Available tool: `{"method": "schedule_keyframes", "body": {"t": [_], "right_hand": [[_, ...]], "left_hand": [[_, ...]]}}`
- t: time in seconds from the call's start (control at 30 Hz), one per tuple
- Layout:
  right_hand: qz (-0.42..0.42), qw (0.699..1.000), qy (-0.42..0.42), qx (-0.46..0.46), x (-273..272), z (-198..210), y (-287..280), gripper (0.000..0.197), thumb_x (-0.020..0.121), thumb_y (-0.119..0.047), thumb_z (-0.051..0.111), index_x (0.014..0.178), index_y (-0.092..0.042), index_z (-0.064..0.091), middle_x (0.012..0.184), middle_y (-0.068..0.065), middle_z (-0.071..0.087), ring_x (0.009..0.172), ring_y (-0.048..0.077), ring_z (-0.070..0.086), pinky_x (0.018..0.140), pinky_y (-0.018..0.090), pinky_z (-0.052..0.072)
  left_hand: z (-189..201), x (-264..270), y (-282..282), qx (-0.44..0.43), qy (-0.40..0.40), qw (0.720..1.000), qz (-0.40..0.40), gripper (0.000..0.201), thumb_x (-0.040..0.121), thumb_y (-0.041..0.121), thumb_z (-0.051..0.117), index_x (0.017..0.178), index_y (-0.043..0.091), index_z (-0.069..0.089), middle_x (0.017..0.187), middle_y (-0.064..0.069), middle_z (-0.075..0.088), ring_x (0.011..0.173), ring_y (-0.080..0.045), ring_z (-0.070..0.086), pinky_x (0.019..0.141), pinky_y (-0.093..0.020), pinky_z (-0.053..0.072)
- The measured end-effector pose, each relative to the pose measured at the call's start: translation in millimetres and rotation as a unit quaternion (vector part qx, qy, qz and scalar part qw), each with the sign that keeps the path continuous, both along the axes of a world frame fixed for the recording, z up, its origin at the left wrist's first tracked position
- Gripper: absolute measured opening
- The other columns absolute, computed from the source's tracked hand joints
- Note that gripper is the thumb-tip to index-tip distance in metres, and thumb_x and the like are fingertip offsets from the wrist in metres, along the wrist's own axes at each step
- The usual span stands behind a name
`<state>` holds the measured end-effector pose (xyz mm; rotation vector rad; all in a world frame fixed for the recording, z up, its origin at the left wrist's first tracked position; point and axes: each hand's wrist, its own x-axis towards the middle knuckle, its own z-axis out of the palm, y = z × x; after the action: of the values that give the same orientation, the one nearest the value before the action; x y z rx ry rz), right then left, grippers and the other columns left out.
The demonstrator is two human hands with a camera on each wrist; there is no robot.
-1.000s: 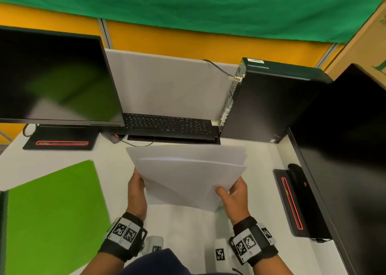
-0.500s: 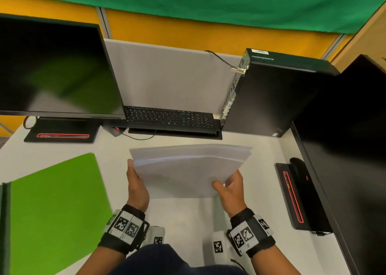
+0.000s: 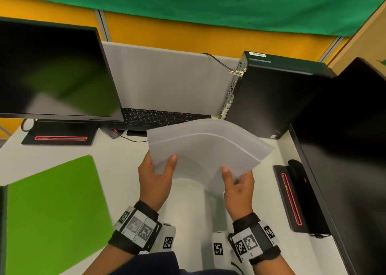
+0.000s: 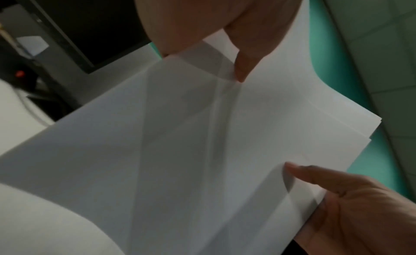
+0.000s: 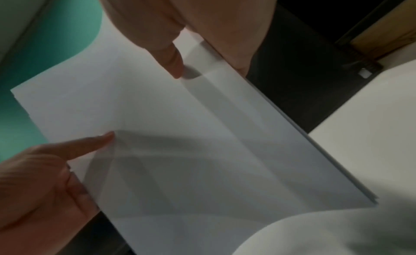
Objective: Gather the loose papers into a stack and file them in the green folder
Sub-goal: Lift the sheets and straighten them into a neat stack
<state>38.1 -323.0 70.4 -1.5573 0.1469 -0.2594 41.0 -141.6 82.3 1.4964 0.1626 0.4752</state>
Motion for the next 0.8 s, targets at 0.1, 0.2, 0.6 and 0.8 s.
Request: {"method": "schedule_keyframes", "body": {"t": [0.1,0.2,0.6,0.8], "right_hand": [[0.031,0.999,0.030,-0.003,-1.2,-8.3,-0.4,0.059,0.082,-0.006,0.068,0.134,-0.009,0.041,0.126,0.013,0.059,0.117,0.018,0.058,0.102,0.030,0.047],[0.041,0.999,0.020,-0.017,0.5,-9.9,-7.1,0.054,0.074,-0.005,0.075,0.117,-0.026,0.050,0.113,-0.001,0.064,0.106,0.012,0.063,0.086,0.019,0.054],[-0.029,0.993,-0.012,0.111,12.4,46.0,2.4,0.107,0.059,-0.079,0.056,0.137,-0.007,0.036,0.128,0.005,0.057,0.119,0.009,0.055,0.102,0.032,0.046],[-0.066,0.994,-0.020,0.086,13.3,50.7,2.2,0.086,0.055,-0.086,0.049,0.094,-0.011,0.059,0.084,-0.006,0.062,0.079,0.004,0.059,0.076,0.015,0.048]], "left_hand": [[-17.5,-4.1,-1.9,-0.010,0.037,0.999,-0.024,0.035,0.080,0.013,0.071,0.101,0.037,0.059,0.090,0.026,0.071,0.088,0.006,0.066,0.072,-0.009,0.051],[-16.2,-9.4,2.3,-0.041,0.013,0.999,-0.025,0.029,0.078,0.034,0.056,0.107,0.032,0.055,0.095,0.022,0.070,0.090,0.005,0.063,0.077,-0.011,0.049],[40.5,4.9,-10.5,-0.060,-0.101,0.992,0.039,0.047,0.075,0.069,0.048,0.079,0.022,0.049,0.065,0.024,0.061,0.061,0.011,0.055,0.058,-0.003,0.042],[39.8,8.4,-8.2,-0.060,-0.083,0.992,0.075,0.059,0.072,0.075,0.047,0.074,0.017,0.056,0.067,0.017,0.063,0.065,0.000,0.055,0.063,-0.015,0.045]]}}
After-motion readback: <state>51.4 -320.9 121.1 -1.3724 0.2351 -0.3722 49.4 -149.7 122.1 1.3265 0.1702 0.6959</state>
